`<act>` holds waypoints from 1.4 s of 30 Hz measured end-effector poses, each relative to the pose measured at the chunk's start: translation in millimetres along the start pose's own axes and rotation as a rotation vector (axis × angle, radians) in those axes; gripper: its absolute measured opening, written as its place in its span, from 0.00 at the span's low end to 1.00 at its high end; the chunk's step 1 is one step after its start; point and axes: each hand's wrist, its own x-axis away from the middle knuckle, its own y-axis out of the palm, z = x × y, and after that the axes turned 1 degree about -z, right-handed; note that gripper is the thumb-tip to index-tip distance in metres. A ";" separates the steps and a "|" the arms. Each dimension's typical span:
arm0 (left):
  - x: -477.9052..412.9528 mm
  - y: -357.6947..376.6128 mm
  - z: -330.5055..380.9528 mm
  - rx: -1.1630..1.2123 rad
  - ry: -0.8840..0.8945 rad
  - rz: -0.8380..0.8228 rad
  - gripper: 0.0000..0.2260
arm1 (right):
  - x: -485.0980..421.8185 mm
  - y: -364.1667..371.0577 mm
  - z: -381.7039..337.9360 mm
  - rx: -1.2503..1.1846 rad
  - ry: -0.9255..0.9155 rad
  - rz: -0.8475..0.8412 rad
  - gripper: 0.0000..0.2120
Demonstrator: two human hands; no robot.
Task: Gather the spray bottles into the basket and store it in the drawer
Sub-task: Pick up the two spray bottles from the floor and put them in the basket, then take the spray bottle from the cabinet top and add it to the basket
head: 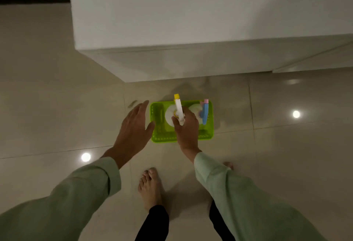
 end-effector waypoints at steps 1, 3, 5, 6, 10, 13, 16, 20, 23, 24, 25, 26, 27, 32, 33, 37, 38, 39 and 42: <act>-7.1 5.1 -4.0 -0.001 0.005 -0.003 0.31 | -3.1 7.2 7.5 0.020 -0.015 -0.007 0.15; -17.4 11.2 -9.6 -0.005 0.011 0.000 0.31 | -6.2 19.5 16.6 0.047 -0.039 -0.028 0.16; -24.5 14.7 -13.9 -0.006 0.012 0.004 0.31 | -7.5 27.9 22.0 0.065 -0.042 -0.027 0.18; -26.7 16.0 -15.5 -0.005 0.011 0.002 0.31 | -7.6 30.3 24.2 0.073 -0.038 -0.024 0.18; -27.8 15.7 -19.6 -0.002 0.021 0.007 0.30 | -5.3 35.5 27.5 0.082 -0.024 -0.030 0.17; -25.8 12.8 -17.0 0.002 0.030 0.015 0.30 | -5.9 33.1 29.0 0.103 0.023 -0.071 0.22; -21.4 7.7 -9.6 0.000 0.041 0.025 0.29 | -3.4 23.5 30.9 0.103 0.043 -0.147 0.31; -10.2 -2.7 7.8 -0.013 0.069 0.044 0.29 | 5.5 0.1 24.5 0.024 0.040 -0.267 0.44; 3.4 -13.4 27.3 -0.016 0.103 0.054 0.29 | 18.3 -24.3 6.4 -0.011 -0.005 -0.304 0.47; 8.9 -17.5 35.7 -0.013 0.113 0.060 0.28 | 23.7 -34.8 -1.7 -0.016 -0.033 -0.295 0.45; 14.8 -22.3 45.3 -0.011 0.123 0.068 0.28 | 28.3 -46.6 -11.6 -0.027 -0.054 -0.281 0.43; 21.1 -27.9 56.2 -0.007 0.133 0.079 0.28 | 32.3 -59.7 -23.2 -0.044 -0.071 -0.261 0.41; 27.3 -32.6 66.3 -0.001 0.141 0.088 0.28 | 35.7 -72.0 -34.5 -0.062 -0.091 -0.236 0.38; 59.5 -72.4 136.9 0.015 0.245 0.193 0.27 | 31.1 -156.9 -105.6 -0.120 -0.239 -0.071 0.28; 63.4 -83.3 153.1 0.018 0.271 0.226 0.27 | 25.9 -175.6 -121.9 -0.146 -0.264 -0.046 0.27; 67.5 -127.3 214.3 0.029 0.308 0.342 0.26 | -1.1 -239.5 -175.0 -0.173 -0.403 0.035 0.24; 66.4 -138.7 228.6 0.033 0.307 0.361 0.26 | -10.0 -253.3 -187.7 -0.171 -0.420 0.042 0.24; 64.8 -149.9 241.6 0.033 0.307 0.374 0.26 | -18.9 -266.1 -200.0 -0.169 -0.428 0.043 0.24; 49.9 -178.1 271.5 0.015 0.321 0.413 0.26 | -48.2 -293.4 -233.3 -0.133 -0.431 0.025 0.25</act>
